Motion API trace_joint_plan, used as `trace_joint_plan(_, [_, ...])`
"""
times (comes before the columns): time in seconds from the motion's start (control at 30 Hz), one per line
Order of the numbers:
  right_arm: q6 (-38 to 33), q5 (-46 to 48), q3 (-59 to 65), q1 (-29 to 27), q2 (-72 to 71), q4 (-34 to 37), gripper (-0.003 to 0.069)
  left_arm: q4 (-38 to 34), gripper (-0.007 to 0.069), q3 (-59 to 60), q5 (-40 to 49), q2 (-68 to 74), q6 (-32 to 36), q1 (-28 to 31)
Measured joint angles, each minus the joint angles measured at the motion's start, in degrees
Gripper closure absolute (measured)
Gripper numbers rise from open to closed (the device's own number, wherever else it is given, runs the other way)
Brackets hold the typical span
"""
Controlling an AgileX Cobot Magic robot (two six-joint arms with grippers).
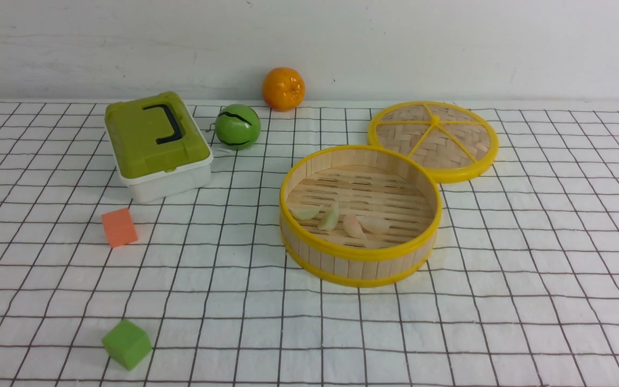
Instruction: Put the dumplings into the steamer on the table with the white tablecloth.
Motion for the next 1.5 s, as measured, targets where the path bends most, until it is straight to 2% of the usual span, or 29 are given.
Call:
trace_joint_plan(0.53, [-0.1, 0.0, 0.0, 0.0, 0.0, 0.0, 0.0617, 0.0, 0.0547, 0.3, -0.1, 0.0, 0.0, 0.0])
trace_joint_plan(0.67, [-0.1, 0.0, 0.0, 0.0, 0.0, 0.0, 0.0609, 0.0, 0.0541, 4.1, -2.0, -2.7, 1.2, 0.5])
trace_joint_plan(0.8, [-0.1, 0.0, 0.0, 0.0, 0.0, 0.0, 0.0606, -0.4, 0.0538, 7.7, -3.9, -7.6, 2.6, 3.8])
trace_joint_plan(0.87, [-0.2, 0.0, 0.0, 0.0, 0.0, 0.0, 0.0603, -1.4, 0.0538, 9.9, -9.9, -9.7, 4.0, 8.6])
trace_joint_plan(0.9, [-0.2, 0.0, 0.0, 0.0, 0.0, 0.0, 0.0603, -1.4, 0.0538, 9.9, -10.5, -9.7, 4.0, 8.6])
trace_joint_plan(0.93, [-0.2, 0.0, 0.0, 0.0, 0.0, 0.1, 0.0601, -1.9, 0.0538, 11.4, -17.2, -9.9, 6.2, 13.3])
trace_joint_plan(1.0, [-0.2, 0.0, 0.0, 0.0, 0.0, 0.1, 0.06, -2.6, 0.0538, 12.1, -20.7, -9.9, 7.4, 15.8])
trace_joint_plan(1.1, [-0.2, 0.0, 0.0, 0.0, 0.0, 0.2, 0.0596, -6.2, 0.0538, 15.2, -30.1, -9.9, 9.5, 22.9])
trace_joint_plan(1.17, [-0.2, 0.0, 0.0, 0.0, 0.0, 0.2, 0.0593, -9.5, 0.0538, 18.3, -34.3, -9.9, 10.0, 25.6])
trace_joint_plan(1.33, [-0.2, 0.0, 0.0, 0.0, 0.0, 0.2, 0.0587, -16.9, 0.0538, 19.6, -30.3, -9.9, 10.6, 26.4])
trace_joint_plan(1.5, [-0.2, 0.1, 0.0, 0.0, 0.0, 0.2, 0.0578, -23.7, 0.0538, 19.8, -22.5, -9.9, 15.7, 26.4])
